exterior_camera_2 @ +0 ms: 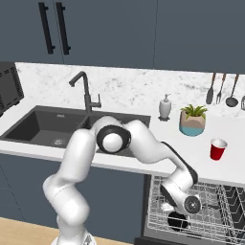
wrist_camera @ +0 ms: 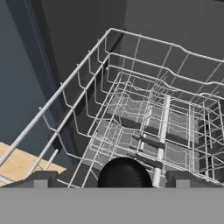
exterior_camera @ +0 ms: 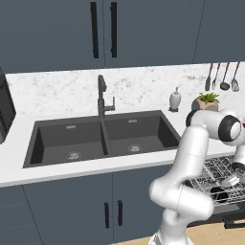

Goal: Pick up the cup and bowl from the counter, place them in the dishwasher, and close the dishwasher door.

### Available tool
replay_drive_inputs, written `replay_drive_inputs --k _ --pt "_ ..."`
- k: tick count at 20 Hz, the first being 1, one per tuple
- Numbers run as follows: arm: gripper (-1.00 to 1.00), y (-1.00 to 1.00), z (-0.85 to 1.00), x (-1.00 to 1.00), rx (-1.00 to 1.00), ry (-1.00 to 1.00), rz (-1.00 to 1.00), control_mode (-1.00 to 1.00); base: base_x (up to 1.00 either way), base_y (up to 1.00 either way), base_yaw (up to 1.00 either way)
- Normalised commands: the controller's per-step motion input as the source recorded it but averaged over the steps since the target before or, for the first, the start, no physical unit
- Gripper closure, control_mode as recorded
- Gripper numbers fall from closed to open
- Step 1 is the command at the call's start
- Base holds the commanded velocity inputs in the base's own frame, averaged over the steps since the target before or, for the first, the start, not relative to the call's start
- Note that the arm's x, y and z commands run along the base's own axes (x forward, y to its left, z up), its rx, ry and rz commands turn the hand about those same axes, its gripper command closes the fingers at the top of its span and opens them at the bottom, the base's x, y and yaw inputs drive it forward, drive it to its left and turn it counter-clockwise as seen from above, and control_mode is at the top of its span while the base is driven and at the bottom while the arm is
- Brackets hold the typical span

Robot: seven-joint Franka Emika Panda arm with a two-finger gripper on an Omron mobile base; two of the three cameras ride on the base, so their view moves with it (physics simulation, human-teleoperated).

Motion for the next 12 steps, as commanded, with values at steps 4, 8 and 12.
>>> replay_drive_inputs --k 4,8,12 --pt "-1.00 -0.13 1.00 -0.09 0.00 0.00 0.00 -1.00 0.00 0.00 0.00" --pt "-1.00 -0.07 1.00 0.00 0.00 0.00 0.00 -1.00 0.00 0.00 0.00" --pt "-1.00 0.00 1.00 0.00 0.00 0.00 0.00 -1.00 0.00 0.00 0.00"
